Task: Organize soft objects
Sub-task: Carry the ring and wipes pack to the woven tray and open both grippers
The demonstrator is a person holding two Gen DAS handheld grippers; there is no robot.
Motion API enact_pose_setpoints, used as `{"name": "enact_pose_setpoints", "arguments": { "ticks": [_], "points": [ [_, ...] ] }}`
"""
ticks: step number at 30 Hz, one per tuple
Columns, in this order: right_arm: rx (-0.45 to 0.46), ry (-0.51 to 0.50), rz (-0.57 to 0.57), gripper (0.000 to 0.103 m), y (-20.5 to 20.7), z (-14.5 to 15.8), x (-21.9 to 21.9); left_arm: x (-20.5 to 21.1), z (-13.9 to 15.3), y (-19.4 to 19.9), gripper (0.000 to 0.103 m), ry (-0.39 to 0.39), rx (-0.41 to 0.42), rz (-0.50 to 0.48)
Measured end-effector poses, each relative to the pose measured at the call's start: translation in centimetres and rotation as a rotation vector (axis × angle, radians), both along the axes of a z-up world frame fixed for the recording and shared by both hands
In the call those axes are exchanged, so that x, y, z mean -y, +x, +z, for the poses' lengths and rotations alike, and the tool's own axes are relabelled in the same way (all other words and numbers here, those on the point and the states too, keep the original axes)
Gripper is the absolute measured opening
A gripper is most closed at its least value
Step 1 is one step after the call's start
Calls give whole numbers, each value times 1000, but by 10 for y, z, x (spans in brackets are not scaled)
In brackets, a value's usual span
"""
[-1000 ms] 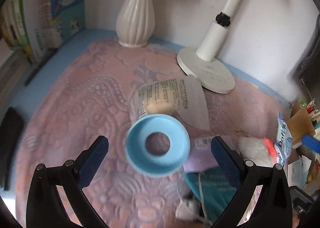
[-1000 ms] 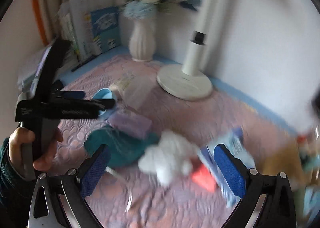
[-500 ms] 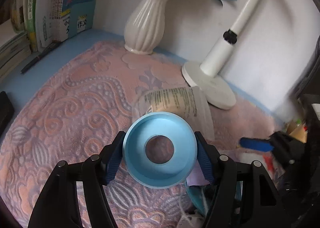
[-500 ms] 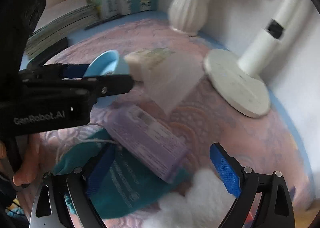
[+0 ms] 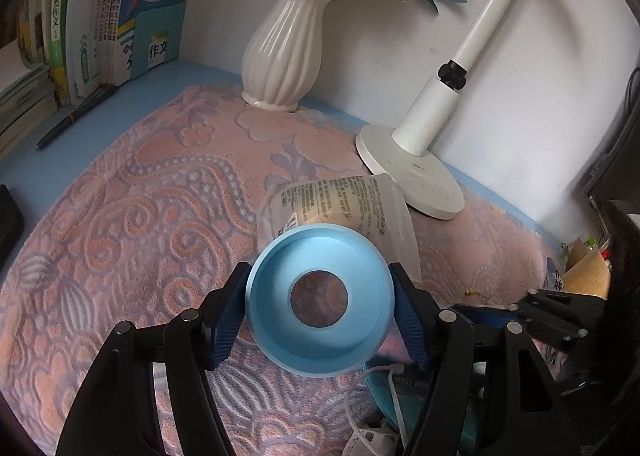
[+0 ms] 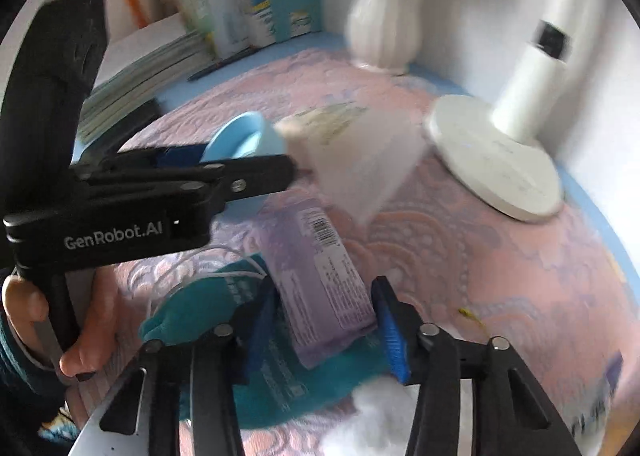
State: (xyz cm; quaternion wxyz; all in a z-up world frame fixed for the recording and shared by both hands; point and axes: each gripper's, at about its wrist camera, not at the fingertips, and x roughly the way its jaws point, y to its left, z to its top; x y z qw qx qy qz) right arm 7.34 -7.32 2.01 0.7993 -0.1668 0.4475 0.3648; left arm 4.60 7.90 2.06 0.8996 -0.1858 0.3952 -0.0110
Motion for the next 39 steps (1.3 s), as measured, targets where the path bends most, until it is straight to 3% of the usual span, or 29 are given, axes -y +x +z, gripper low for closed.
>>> {"name": "enact_pose_setpoints", "arguments": {
  "ticks": [5,11,17,22,25,29,33,37,39],
  "points": [
    [30,122,-170,39,-16,23,50,10,1,0,65,47,2,-28],
    [79,195,-274,39,-87,53,126,15,7,-6,65,104,41,-7],
    [35,104,-420,40,-142,9,183,30,13,-10,65,193,74,-32],
    [-13,121,-434,42,-162,-10,198,42,35,-27,65,238,165,-46],
    [-48,118,-418,68,-158,-17,193,52,49,-38,65,210,175,-77],
    [-67,176,-418,68,-153,-23,191,77,62,-57,65,184,180,-154],
    [-59,195,-439,66,-150,-23,190,104,68,-69,65,180,185,-239],
    [-10,149,-472,43,-146,-24,180,129,74,-73,65,182,181,-314],
    [18,119,-480,40,-150,-23,179,138,77,-76,65,182,190,-328]
  ]
}}
